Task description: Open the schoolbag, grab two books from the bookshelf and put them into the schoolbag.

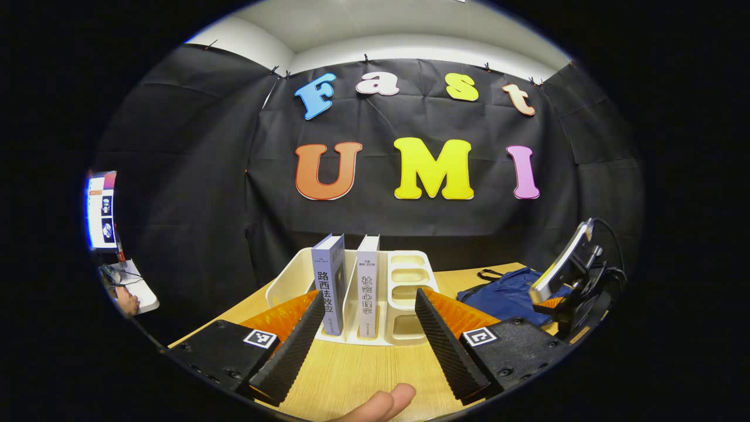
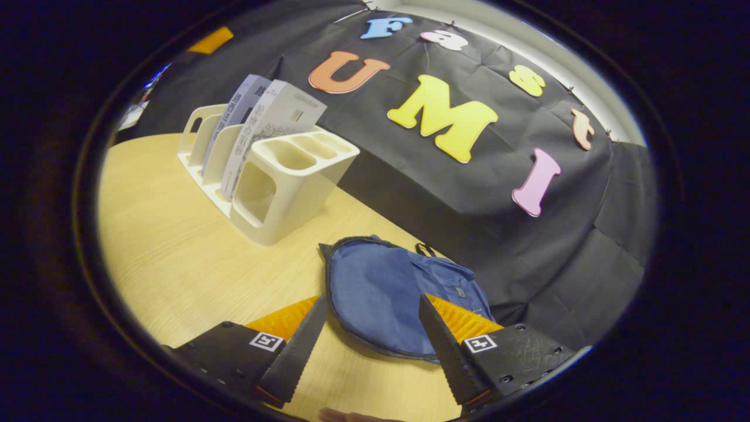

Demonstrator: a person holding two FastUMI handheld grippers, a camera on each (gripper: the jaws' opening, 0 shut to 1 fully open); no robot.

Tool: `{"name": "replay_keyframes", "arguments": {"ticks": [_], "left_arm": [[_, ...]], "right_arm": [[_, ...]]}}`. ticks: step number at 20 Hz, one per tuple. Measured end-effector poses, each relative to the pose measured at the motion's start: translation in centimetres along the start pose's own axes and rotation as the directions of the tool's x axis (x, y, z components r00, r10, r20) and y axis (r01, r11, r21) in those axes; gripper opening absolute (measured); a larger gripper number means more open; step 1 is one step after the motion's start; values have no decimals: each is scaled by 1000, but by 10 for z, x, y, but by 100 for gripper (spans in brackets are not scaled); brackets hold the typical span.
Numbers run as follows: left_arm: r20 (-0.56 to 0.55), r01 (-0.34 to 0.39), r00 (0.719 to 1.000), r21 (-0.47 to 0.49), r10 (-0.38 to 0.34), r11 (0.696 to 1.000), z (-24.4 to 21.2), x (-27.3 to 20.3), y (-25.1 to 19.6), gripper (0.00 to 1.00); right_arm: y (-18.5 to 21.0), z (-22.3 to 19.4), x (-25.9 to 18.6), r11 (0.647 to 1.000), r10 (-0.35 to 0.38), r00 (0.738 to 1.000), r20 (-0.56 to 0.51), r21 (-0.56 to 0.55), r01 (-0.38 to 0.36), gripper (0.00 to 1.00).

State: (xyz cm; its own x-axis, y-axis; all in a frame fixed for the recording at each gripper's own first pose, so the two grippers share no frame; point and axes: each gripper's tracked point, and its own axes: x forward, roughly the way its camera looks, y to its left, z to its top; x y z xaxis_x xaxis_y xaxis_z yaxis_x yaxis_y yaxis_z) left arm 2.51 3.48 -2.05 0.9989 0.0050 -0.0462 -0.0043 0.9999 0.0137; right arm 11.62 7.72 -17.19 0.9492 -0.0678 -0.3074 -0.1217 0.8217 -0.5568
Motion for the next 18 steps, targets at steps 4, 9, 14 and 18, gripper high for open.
{"name": "replay_keyframes", "arguments": {"ticks": [4, 9, 14, 18], "left_arm": [[-5, -31, 1000, -17, 31, 999, 0, 2, 14, 99], [-25, -30, 999, -35, 30, 999, -7, 6, 19, 99], [-29, -31, 999, -37, 30, 999, -8, 7, 20, 99], [-35, -30, 999, -43, 29, 999, -10, 9, 20, 99]], "right_arm": [[9, -7, 18, 966, -49, 999, -14, -256, 44, 97], [17, -14, 45, 948, -80, 995, -67, -314, 55, 99], [11, -20, 65, 916, -170, 980, -105, -384, 118, 92], [-11, 4, 61, 886, -218, 975, -42, -427, 179, 92]]}}
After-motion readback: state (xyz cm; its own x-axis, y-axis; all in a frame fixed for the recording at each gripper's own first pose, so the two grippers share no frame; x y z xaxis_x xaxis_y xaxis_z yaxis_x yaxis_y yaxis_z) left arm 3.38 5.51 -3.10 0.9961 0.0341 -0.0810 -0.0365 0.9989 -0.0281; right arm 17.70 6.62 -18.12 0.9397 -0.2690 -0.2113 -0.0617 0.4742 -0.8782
